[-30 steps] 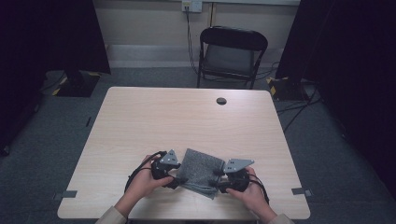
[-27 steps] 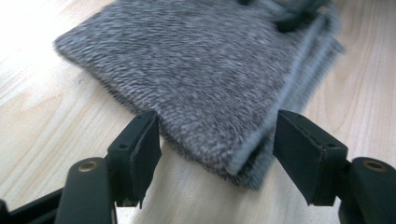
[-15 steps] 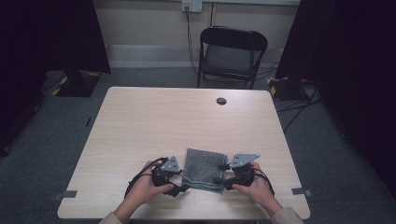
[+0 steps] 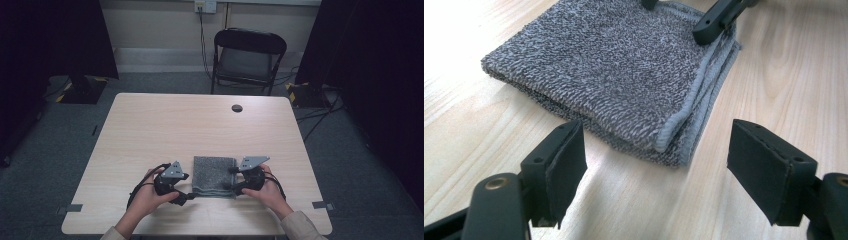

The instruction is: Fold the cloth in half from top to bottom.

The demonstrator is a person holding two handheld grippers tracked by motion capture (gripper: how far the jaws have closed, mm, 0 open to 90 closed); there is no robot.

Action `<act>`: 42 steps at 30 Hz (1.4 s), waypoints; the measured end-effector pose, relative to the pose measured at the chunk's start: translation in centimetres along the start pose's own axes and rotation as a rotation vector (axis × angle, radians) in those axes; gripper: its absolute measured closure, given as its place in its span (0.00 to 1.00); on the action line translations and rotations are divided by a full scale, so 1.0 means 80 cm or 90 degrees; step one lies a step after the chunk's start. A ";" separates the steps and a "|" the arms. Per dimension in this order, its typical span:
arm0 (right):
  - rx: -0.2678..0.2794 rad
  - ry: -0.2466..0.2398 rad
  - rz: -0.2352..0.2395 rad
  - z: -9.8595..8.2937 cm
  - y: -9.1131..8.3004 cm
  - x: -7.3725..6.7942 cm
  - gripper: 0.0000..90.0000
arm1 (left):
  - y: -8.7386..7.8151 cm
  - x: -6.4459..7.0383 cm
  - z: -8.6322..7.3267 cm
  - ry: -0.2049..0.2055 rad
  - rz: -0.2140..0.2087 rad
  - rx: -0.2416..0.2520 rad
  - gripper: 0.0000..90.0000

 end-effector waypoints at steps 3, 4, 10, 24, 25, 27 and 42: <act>0.010 0.016 0.013 0.001 -0.012 -0.002 0.27 | -0.004 -0.001 0.002 0.003 0.002 0.007 0.23; 0.016 0.023 0.016 0.002 -0.017 -0.003 0.25 | -0.006 -0.001 0.003 0.000 0.000 0.012 0.23; 0.010 0.044 0.004 -0.009 -0.045 -0.005 0.20 | -0.022 -0.008 -0.006 -0.004 0.017 0.017 0.21; 0.001 0.080 -0.031 -0.048 -0.094 0.011 0.21 | -0.056 -0.019 -0.040 -0.031 0.042 0.013 0.20; 0.002 0.081 -0.037 -0.049 -0.096 0.012 0.22 | -0.058 -0.020 -0.042 -0.031 0.045 0.013 0.20; 0.001 0.085 -0.034 -0.053 -0.098 0.012 0.21 | -0.062 -0.022 -0.046 -0.033 0.051 0.012 0.20; -0.018 0.099 -0.076 -0.081 -0.125 0.027 0.20 | -0.089 -0.033 -0.067 -0.045 0.080 0.018 0.20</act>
Point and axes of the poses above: each handheld gripper's, and its own axes: y roughly forward along the jaws, z roughly out of its top, x roughly to its right, the point moved 8 cm from there along y, roughly forward along the jaws, and after that the axes turned 9 degrees about -z, right-handed, at the moved point
